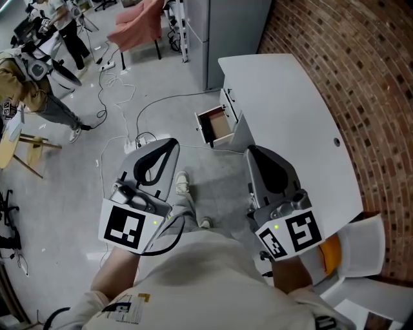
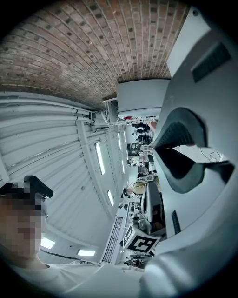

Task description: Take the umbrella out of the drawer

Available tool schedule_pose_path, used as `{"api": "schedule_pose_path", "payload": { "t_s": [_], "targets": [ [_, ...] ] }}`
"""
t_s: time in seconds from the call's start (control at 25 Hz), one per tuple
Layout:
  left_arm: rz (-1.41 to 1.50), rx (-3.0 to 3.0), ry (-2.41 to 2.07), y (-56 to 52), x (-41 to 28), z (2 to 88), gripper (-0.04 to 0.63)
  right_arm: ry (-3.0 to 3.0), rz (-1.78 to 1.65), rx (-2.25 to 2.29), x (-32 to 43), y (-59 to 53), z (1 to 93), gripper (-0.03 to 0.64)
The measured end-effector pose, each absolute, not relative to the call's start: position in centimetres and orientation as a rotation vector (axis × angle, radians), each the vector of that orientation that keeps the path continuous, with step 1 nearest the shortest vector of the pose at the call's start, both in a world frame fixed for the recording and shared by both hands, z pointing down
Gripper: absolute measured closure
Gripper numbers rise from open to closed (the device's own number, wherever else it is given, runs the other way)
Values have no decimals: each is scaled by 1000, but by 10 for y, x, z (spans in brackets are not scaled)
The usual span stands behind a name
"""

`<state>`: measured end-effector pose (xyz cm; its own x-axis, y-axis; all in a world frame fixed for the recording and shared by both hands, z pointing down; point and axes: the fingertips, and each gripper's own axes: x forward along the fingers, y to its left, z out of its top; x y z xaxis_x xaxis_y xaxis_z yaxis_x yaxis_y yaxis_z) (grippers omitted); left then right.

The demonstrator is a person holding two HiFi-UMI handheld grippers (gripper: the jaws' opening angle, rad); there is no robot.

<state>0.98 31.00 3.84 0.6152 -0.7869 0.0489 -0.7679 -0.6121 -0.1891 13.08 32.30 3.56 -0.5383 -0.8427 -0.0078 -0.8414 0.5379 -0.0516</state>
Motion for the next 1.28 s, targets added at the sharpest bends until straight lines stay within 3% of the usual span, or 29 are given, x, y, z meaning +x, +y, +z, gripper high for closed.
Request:
{"api": "schedule_pose_path", "payload": {
  "t_s": [0.64,1.28],
  "targets": [
    [-197,-2735,1274,240,6,57,588,2779,-89,-1505,115,251,56,609],
    [-238,-2814,1217,97,-31,76,588,2775,-154,-1593,75,109,71,609]
  ]
}}
